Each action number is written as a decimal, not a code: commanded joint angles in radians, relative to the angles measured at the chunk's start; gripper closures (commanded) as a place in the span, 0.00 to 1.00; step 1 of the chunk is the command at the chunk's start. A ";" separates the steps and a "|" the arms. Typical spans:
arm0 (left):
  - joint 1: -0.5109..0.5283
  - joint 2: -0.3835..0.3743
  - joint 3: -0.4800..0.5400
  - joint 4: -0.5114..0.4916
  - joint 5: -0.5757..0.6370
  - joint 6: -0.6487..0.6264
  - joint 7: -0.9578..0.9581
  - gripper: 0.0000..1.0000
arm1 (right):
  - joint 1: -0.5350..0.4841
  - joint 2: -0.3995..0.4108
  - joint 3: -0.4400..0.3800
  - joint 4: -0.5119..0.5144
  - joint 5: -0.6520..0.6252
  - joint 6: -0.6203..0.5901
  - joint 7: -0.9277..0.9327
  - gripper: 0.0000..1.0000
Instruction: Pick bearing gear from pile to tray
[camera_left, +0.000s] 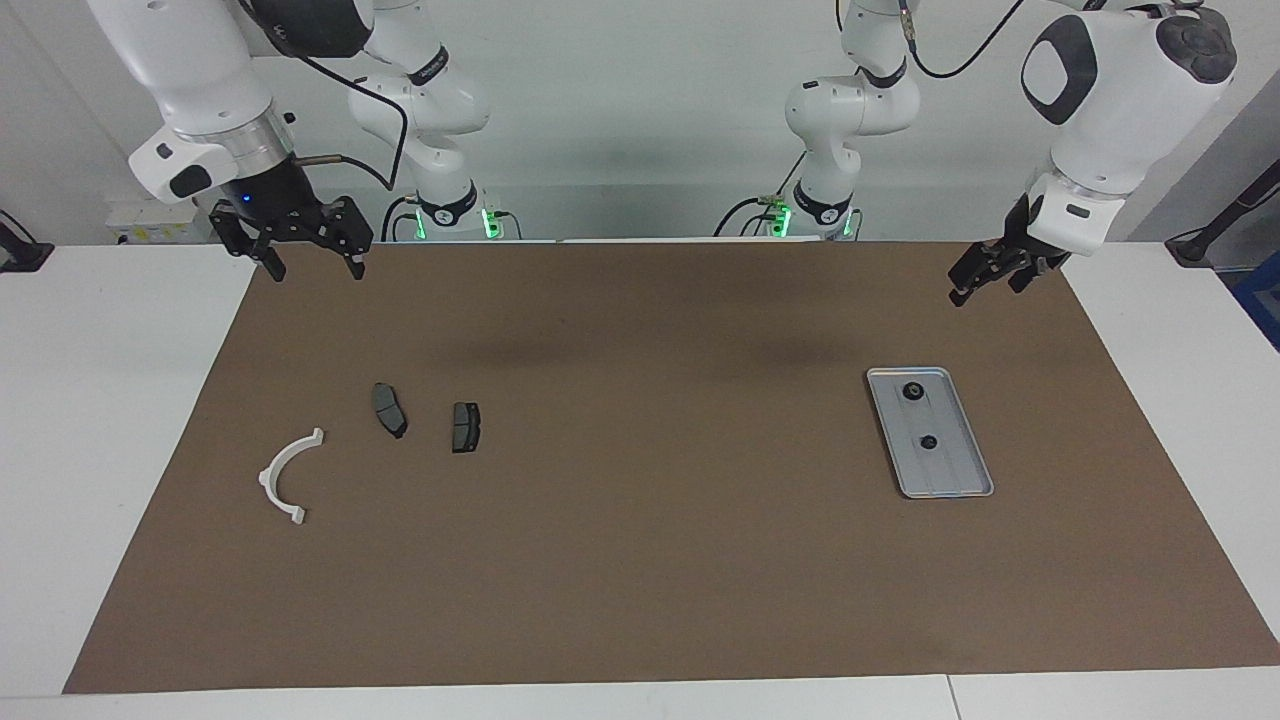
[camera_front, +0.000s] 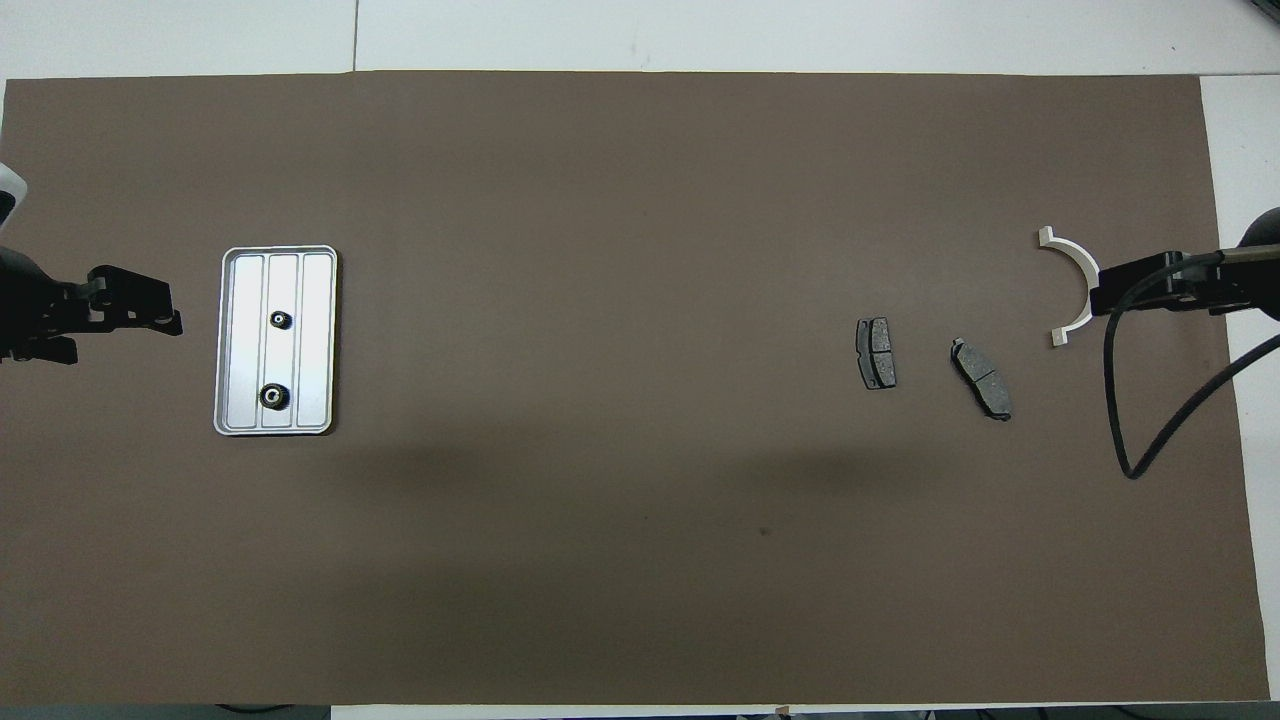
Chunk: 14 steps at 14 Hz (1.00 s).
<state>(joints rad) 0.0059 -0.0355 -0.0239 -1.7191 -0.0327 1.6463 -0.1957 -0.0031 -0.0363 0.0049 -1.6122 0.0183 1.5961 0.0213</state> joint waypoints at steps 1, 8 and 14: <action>0.016 -0.012 -0.010 0.007 -0.001 -0.023 0.018 0.00 | -0.003 -0.007 0.003 -0.006 -0.004 -0.010 -0.009 0.00; 0.020 -0.015 -0.001 -0.007 0.005 -0.010 0.110 0.00 | 0.000 -0.008 0.003 -0.006 -0.004 -0.010 -0.007 0.00; 0.020 -0.014 -0.002 -0.005 0.005 -0.010 0.107 0.00 | -0.002 -0.007 0.003 -0.006 -0.004 -0.010 -0.009 0.00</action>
